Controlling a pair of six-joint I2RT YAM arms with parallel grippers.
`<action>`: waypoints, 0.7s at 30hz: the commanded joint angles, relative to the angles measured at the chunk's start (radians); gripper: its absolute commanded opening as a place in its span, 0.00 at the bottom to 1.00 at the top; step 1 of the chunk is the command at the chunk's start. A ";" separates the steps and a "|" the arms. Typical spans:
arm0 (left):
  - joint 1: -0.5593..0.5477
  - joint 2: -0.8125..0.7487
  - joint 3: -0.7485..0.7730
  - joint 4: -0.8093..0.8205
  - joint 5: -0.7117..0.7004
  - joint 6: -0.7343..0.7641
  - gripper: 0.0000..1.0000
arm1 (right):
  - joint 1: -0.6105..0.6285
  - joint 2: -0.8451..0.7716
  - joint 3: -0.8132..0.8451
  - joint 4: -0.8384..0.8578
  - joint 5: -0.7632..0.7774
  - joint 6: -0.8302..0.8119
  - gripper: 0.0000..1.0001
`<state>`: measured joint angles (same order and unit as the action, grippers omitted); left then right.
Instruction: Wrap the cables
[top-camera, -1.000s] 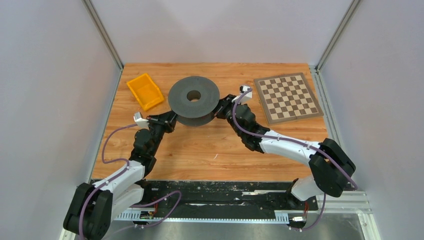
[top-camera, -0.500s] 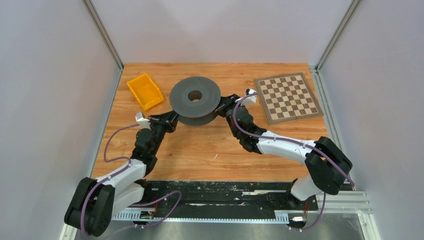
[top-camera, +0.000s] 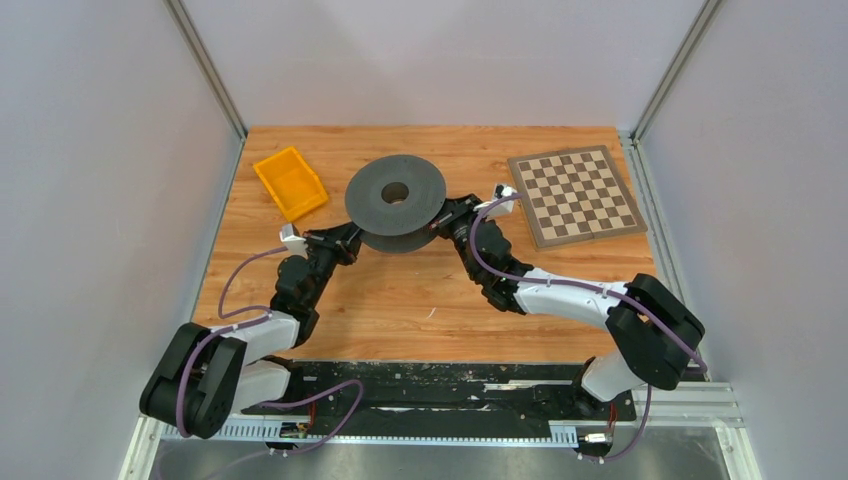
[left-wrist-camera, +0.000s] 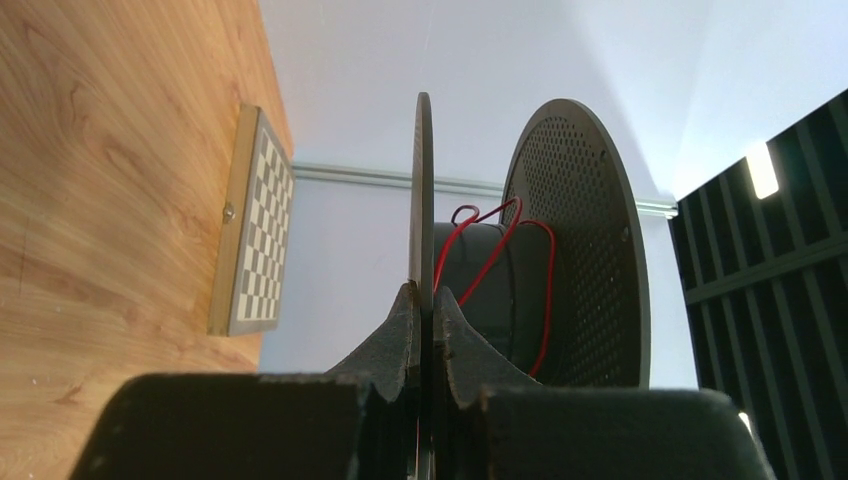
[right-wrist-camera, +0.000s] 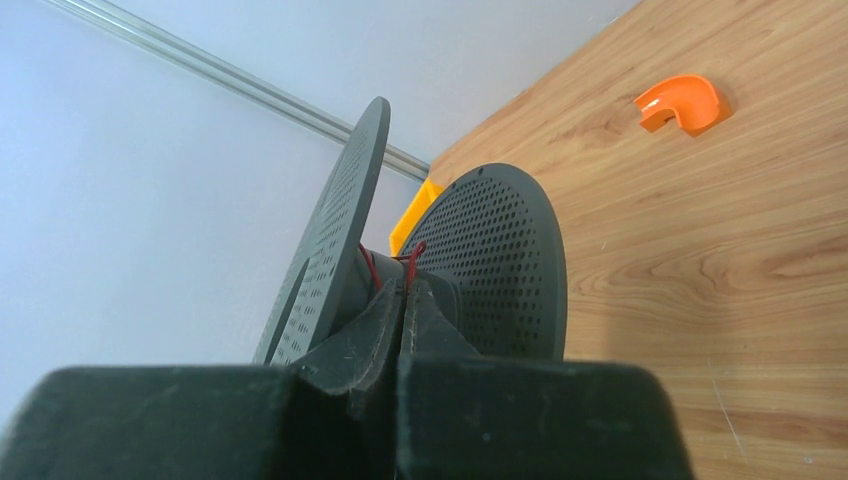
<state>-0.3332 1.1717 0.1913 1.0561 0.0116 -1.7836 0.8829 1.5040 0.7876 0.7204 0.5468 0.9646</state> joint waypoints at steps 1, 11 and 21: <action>-0.004 0.002 0.009 0.234 0.026 -0.058 0.00 | 0.004 -0.016 -0.005 0.072 -0.025 0.024 0.00; -0.004 -0.029 -0.002 0.196 0.026 -0.041 0.00 | 0.005 -0.018 -0.032 0.102 -0.039 0.021 0.16; -0.003 -0.111 -0.002 0.104 -0.008 0.017 0.00 | 0.005 -0.075 -0.010 -0.084 -0.003 0.021 0.34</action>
<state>-0.3275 1.1244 0.1745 1.0683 -0.0116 -1.7691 0.8822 1.4643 0.7654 0.7258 0.5392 0.9829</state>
